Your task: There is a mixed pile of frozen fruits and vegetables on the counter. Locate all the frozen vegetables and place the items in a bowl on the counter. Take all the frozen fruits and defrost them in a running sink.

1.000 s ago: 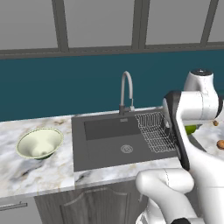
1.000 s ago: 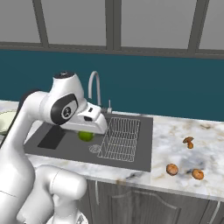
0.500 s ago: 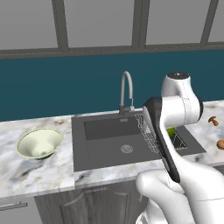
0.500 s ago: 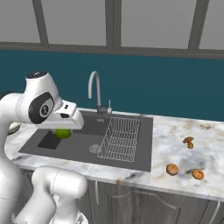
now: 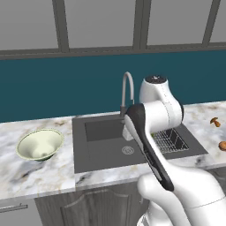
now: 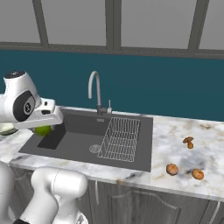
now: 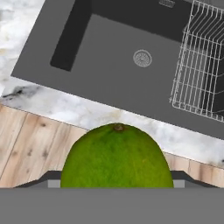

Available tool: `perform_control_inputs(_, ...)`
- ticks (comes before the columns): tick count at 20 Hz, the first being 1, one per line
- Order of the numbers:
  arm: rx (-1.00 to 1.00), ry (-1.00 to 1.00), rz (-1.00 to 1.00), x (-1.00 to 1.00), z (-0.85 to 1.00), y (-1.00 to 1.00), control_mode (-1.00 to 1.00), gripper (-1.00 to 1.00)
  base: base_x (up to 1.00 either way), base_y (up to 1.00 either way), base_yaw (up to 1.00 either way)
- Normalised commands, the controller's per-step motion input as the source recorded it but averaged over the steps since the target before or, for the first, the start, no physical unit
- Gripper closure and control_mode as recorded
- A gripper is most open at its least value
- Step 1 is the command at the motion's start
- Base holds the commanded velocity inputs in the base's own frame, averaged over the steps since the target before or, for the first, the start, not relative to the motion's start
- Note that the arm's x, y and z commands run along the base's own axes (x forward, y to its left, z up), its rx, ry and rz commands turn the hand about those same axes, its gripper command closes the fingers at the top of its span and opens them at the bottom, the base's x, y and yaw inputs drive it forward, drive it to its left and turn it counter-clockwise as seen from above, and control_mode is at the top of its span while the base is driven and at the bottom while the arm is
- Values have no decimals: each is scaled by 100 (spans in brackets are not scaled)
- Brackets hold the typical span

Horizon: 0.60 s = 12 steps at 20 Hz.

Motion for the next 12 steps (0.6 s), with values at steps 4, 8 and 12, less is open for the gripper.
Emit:
perform_control_inputs(4,1,1,23,17,0,68,-100,100,0,0,0)
perform_control_inputs(8,1,1,22,17,0,71,-100,100,0,0,0)
perform_control_inputs(12,0,1,22,12,0,72,-100,100,0,0,0)
